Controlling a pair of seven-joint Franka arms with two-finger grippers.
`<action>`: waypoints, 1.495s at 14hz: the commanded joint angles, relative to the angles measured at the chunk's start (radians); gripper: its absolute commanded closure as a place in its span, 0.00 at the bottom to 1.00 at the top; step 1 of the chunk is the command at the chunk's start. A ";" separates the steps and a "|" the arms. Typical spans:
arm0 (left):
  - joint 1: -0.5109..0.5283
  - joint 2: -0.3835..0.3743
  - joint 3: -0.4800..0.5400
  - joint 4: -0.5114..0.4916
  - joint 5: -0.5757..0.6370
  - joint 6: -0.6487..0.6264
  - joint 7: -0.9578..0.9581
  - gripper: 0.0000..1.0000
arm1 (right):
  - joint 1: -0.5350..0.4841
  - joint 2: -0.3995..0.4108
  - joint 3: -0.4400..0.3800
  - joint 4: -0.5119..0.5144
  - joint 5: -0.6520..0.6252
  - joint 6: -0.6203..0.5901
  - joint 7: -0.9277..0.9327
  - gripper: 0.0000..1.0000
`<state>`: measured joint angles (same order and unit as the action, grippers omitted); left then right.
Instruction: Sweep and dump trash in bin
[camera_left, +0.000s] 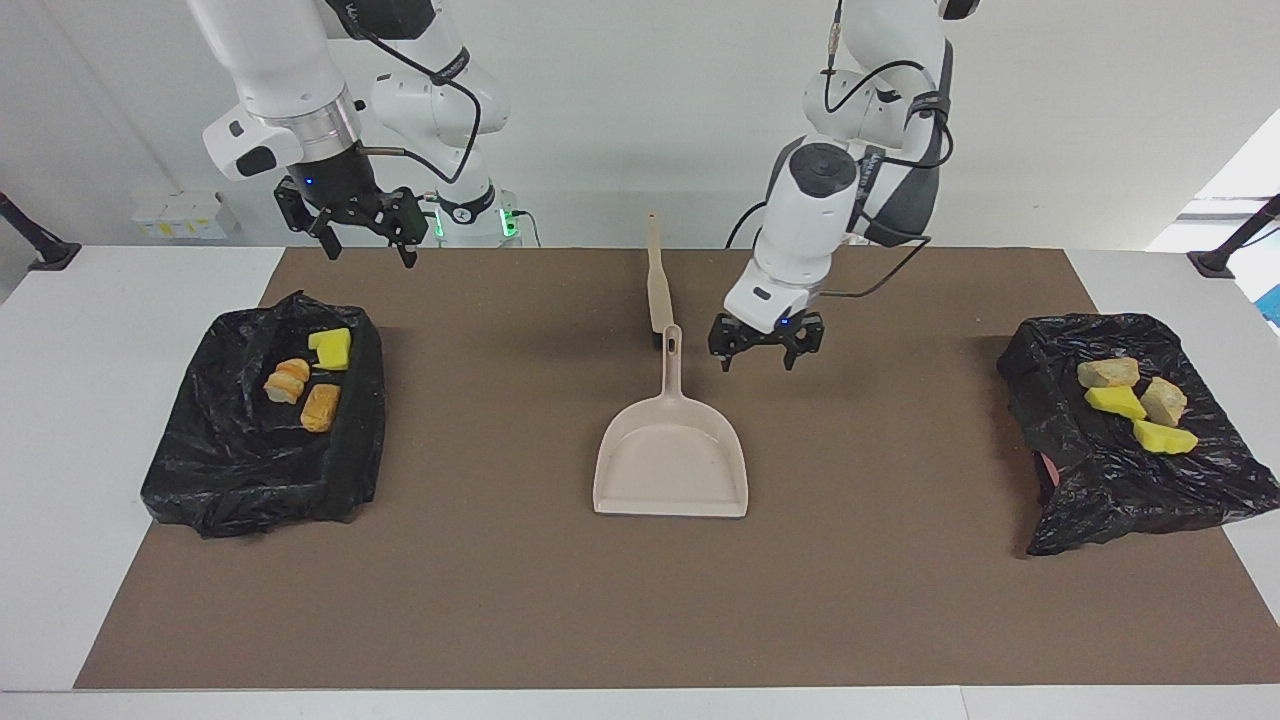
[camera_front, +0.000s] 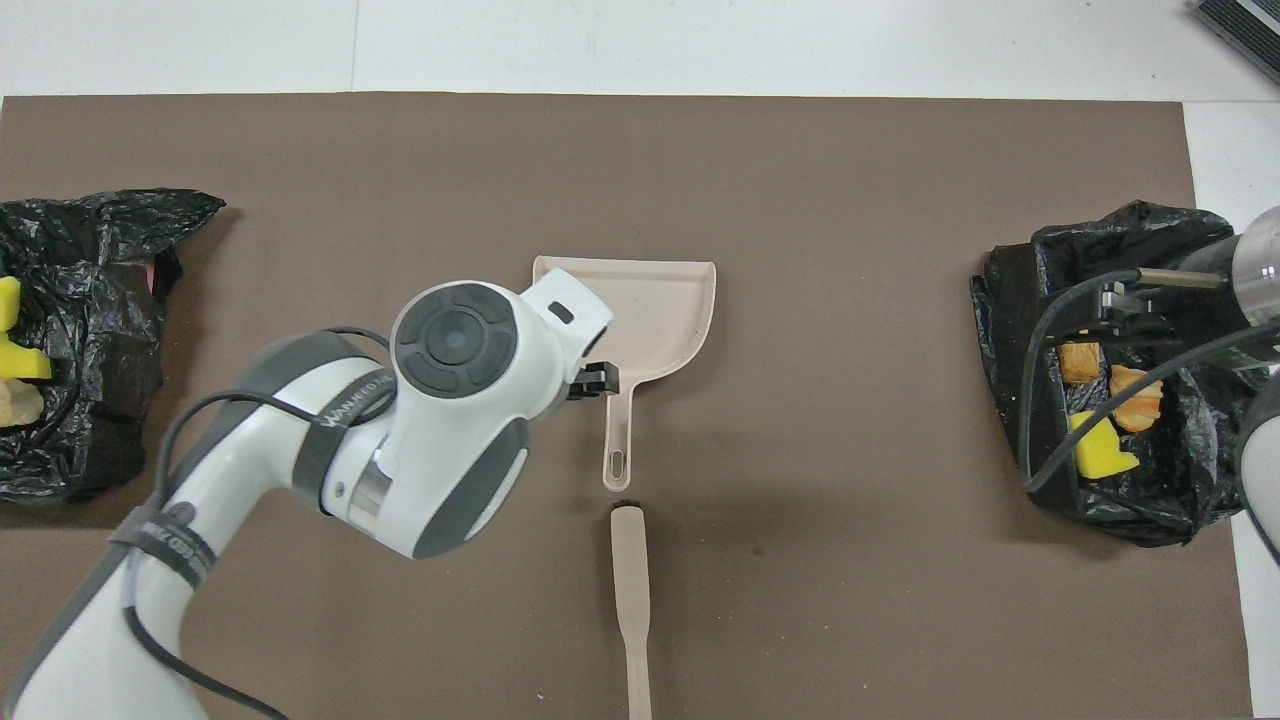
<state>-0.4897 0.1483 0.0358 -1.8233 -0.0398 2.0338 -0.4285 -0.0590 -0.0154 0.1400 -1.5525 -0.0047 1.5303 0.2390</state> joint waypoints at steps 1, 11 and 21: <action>0.086 -0.018 -0.010 0.050 -0.005 -0.075 0.114 0.00 | -0.021 -0.009 0.010 -0.011 0.019 -0.001 -0.023 0.00; 0.407 -0.111 -0.008 0.104 -0.005 -0.240 0.569 0.00 | -0.022 -0.006 0.010 -0.004 0.002 0.001 -0.020 0.00; 0.464 -0.101 -0.020 0.228 0.035 -0.381 0.557 0.00 | -0.015 -0.008 0.010 0.000 -0.006 -0.002 -0.017 0.00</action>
<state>-0.0208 0.0382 0.0212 -1.6524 -0.0355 1.7226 0.1395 -0.0601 -0.0155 0.1394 -1.5521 -0.0060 1.5304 0.2390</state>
